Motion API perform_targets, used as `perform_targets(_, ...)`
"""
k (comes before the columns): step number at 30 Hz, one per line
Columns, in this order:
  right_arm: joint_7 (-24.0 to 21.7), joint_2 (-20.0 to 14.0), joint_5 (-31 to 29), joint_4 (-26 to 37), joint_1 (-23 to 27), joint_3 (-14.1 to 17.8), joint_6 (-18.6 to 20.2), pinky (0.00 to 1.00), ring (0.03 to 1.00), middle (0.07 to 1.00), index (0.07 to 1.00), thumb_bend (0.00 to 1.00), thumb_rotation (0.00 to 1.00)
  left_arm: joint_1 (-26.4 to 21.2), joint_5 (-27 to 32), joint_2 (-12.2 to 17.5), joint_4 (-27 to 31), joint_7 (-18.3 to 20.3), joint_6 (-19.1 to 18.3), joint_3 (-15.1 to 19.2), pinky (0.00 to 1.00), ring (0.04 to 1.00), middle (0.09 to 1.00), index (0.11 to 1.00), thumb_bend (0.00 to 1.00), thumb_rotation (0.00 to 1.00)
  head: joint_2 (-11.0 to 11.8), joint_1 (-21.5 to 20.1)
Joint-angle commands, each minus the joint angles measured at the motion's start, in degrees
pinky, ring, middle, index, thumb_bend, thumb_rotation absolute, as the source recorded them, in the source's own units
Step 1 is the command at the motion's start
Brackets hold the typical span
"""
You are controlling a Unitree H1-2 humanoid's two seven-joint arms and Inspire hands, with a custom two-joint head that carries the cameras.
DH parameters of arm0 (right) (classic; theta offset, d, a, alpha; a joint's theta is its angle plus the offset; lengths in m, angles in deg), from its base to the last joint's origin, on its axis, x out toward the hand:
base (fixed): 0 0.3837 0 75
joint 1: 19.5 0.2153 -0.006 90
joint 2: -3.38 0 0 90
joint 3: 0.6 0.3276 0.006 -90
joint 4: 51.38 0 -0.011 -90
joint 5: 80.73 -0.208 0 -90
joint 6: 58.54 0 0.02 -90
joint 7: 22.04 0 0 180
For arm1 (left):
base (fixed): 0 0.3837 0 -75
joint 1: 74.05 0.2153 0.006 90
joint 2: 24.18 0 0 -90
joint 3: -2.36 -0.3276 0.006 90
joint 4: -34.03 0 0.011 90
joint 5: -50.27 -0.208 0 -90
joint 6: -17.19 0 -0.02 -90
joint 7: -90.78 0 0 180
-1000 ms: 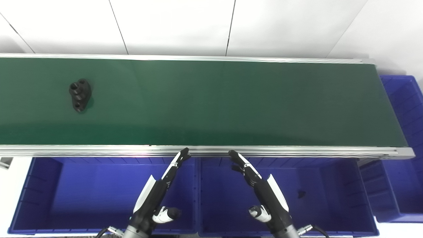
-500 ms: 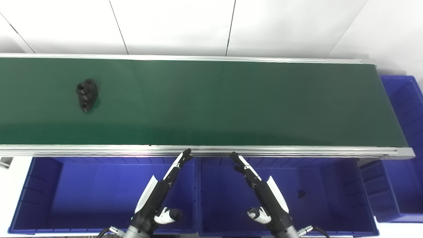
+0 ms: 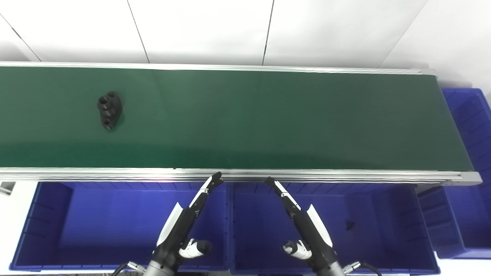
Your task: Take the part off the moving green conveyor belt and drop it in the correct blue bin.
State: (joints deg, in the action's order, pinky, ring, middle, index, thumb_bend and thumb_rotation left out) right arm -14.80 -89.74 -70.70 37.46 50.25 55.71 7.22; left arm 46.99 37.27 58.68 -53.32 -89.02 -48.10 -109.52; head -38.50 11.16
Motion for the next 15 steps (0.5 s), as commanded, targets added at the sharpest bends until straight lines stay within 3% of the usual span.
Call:
perform_targets(1,1.48,-0.79,-0.12,-0.45,0.7,-0.69,-2.69,1.0,0.997,0.979,0.952,0.95,1.0,-0.49,0.56,0.73,-0.44,-1.66,2.22,-1.18,0.98,0.987,0.944,0.954,0.99,1.0,1.85,1.63)
perform_targets(7,2.56,-1.53,-1.5,-4.24,2.19,-1.6,-2.69,0.98,0.991,0.978,0.941,0.96,1.0,-2.01,-0.86,-0.36,-4.04,-4.21,2.2,-2.59,0.9,0.943,0.912,0.914,1.0,0.99,7.42,6.65)
perform_targets(13,3.04,-2.59,-2.07,-6.75,3.4,-2.08,-2.69,0.88,0.998,0.989,0.946,0.98,1.0,-4.72,-0.7,-0.39,-7.94,-6.7,2.22,-4.86,0.86,0.928,0.912,0.899,1.0,0.96,10.98,10.4)
perform_targets(15,3.65,-2.93,-1.93,-7.46,3.96,-2.54,-2.69,0.91,0.998,0.985,0.951,0.96,1.0,-5.6,-0.85,-0.29,-9.02,-8.0,2.22,-5.81,0.86,0.918,0.911,0.892,1.0,0.96,11.99,11.27)
